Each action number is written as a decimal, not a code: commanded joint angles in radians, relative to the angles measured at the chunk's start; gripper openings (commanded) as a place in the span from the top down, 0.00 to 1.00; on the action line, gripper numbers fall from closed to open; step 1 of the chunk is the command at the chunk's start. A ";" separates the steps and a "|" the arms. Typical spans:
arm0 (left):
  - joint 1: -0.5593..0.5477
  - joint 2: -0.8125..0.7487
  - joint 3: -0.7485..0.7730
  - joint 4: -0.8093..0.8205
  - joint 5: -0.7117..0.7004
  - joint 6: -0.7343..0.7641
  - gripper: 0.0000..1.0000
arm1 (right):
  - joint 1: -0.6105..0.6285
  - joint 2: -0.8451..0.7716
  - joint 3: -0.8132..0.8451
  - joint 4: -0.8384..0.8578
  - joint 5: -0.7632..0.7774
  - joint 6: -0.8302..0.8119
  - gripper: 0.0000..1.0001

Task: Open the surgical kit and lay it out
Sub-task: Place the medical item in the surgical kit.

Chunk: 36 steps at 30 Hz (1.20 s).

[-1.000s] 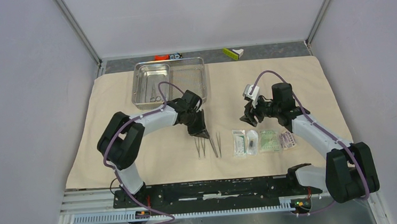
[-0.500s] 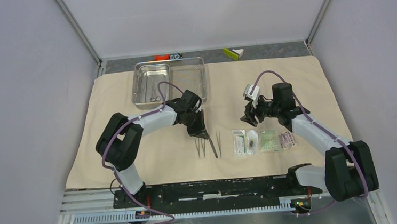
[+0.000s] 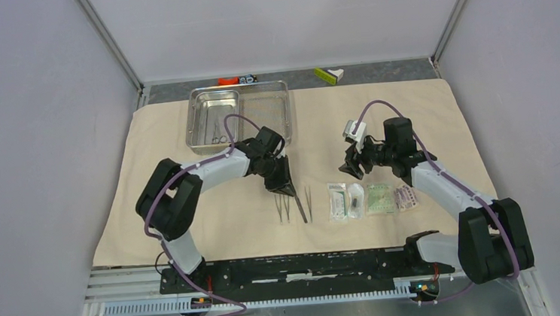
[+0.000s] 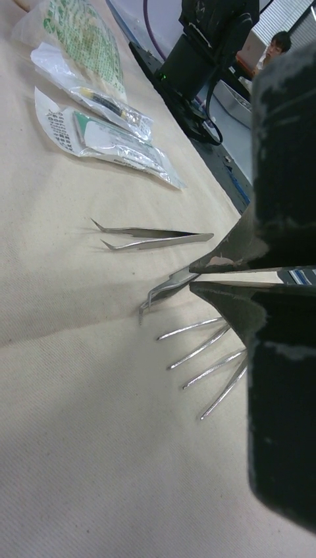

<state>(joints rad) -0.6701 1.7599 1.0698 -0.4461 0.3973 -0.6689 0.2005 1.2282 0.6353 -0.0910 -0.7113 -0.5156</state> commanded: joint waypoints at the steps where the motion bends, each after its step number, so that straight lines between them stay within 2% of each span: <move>1: -0.003 0.029 0.036 0.028 0.018 0.050 0.84 | -0.006 -0.013 -0.008 0.017 -0.022 -0.015 0.34; 7: -0.002 0.072 0.058 0.024 0.026 0.055 0.79 | -0.008 -0.012 -0.006 0.013 -0.027 -0.017 0.34; 36: 0.000 0.126 0.079 0.037 0.049 0.045 0.80 | -0.018 -0.004 -0.004 0.004 -0.039 -0.018 0.33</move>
<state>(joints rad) -0.6701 1.8721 1.1202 -0.4347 0.4282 -0.6533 0.1875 1.2282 0.6304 -0.0921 -0.7258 -0.5217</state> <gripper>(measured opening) 0.204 0.666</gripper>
